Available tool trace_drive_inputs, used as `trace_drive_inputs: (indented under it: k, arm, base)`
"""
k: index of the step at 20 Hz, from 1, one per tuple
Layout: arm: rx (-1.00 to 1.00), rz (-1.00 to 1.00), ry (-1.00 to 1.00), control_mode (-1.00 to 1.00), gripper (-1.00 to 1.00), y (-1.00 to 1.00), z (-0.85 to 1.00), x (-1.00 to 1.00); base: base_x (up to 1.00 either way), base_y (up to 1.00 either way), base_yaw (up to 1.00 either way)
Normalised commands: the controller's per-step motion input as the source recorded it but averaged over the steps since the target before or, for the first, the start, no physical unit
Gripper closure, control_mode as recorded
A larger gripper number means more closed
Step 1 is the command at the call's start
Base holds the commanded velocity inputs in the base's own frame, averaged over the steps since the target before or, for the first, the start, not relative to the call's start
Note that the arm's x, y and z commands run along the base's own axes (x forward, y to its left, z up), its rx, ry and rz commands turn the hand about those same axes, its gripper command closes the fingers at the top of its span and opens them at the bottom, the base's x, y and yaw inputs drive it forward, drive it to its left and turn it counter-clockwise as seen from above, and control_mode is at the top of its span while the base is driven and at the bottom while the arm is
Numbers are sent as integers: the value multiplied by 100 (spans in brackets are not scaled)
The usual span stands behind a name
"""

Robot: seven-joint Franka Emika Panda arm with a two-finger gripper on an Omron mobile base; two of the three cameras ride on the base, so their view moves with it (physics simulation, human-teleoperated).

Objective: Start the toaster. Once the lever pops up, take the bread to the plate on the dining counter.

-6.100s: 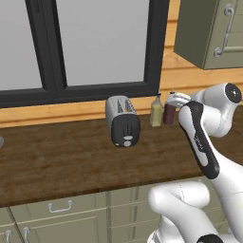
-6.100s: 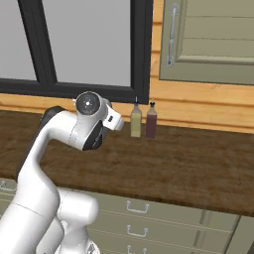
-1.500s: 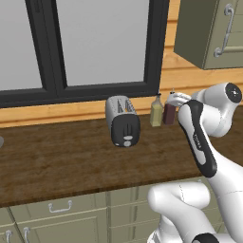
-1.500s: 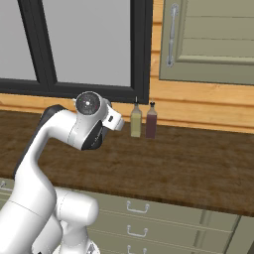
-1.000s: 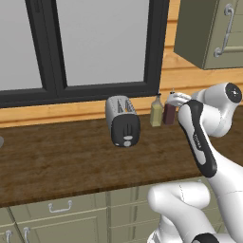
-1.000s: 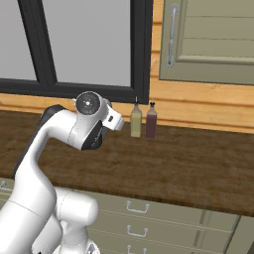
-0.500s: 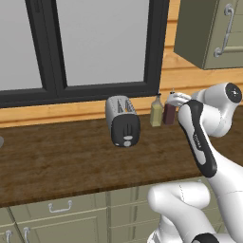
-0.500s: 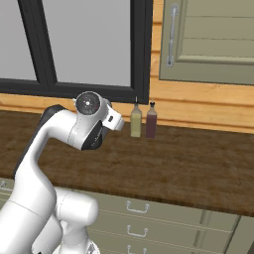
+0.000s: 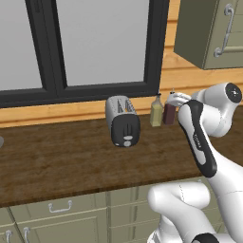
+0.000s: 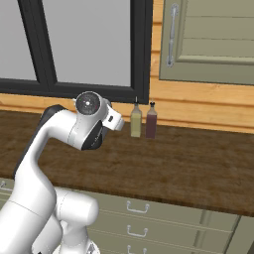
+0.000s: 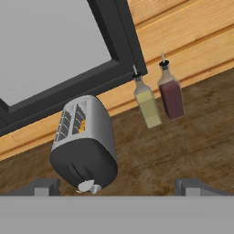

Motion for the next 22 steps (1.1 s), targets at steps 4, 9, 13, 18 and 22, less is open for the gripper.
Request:
trace_drive_inputs:
  k: [4,9,13,18,22]
  arm:
    - [0,0,0,-100,-100,0,0,0]
    - [0,0,0,-100,-100,0,0,0]
    - [0,0,0,-100,-100,0,0,0]
    - [0,0,0,-100,-100,0,0,0]
    - [0,0,0,-100,-100,0,0,0]
  base:
    - [0,0,0]
    - [0,0,0]
    - [0,0,0]
    - [0,0,0]
    - [0,0,0]
